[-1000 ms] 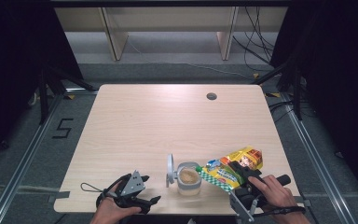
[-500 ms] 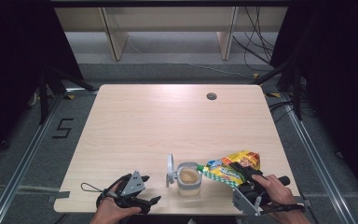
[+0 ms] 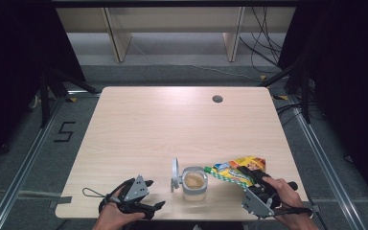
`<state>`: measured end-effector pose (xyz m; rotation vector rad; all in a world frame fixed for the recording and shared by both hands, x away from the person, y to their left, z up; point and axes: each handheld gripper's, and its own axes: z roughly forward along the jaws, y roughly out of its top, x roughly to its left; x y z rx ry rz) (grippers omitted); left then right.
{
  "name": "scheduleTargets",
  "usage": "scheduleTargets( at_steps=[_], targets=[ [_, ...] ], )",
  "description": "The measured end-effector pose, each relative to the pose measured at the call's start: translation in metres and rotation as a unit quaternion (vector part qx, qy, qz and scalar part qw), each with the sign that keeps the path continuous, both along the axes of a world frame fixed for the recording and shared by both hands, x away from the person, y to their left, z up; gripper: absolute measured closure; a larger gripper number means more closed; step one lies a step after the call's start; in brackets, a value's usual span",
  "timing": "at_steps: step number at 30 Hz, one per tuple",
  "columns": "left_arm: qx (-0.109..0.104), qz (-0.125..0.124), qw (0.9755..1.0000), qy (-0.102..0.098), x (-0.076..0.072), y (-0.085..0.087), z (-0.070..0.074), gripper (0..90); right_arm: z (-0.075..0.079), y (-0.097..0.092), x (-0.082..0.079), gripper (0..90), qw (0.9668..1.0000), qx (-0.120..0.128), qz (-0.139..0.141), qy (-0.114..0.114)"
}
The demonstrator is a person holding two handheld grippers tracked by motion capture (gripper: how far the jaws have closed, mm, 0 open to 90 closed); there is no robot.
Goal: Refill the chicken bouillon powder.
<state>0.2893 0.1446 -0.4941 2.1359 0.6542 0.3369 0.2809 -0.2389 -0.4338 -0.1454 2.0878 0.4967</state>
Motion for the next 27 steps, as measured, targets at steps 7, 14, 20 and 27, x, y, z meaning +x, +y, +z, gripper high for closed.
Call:
scheduleTargets(
  at_steps=[7, 14, 20, 27],
  targets=[
    [0.011, -0.002, 0.9999, -0.003, 0.001, 0.001, 0.001, 21.4, -0.005, -0.005, 0.006, 71.1, 0.9995, 0.026, -0.002, 0.016],
    [0.010, 0.000, 0.9999, -0.002, 0.000, 0.001, 0.001, 21.4, -0.006, -0.013, 0.012, 72.0, 0.9967, 0.070, -0.010, 0.040],
    [0.009, -0.001, 1.0000, 0.002, 0.000, 0.000, 0.001, 21.4, -0.008, -0.021, 0.019, 72.8, 0.9900, 0.123, -0.023, 0.066],
    [0.010, 0.000, 0.9999, -0.004, 0.001, 0.001, 0.000, 21.4, -0.013, -0.031, 0.034, 74.9, 0.9751, 0.198, -0.036, 0.094]
  ],
)
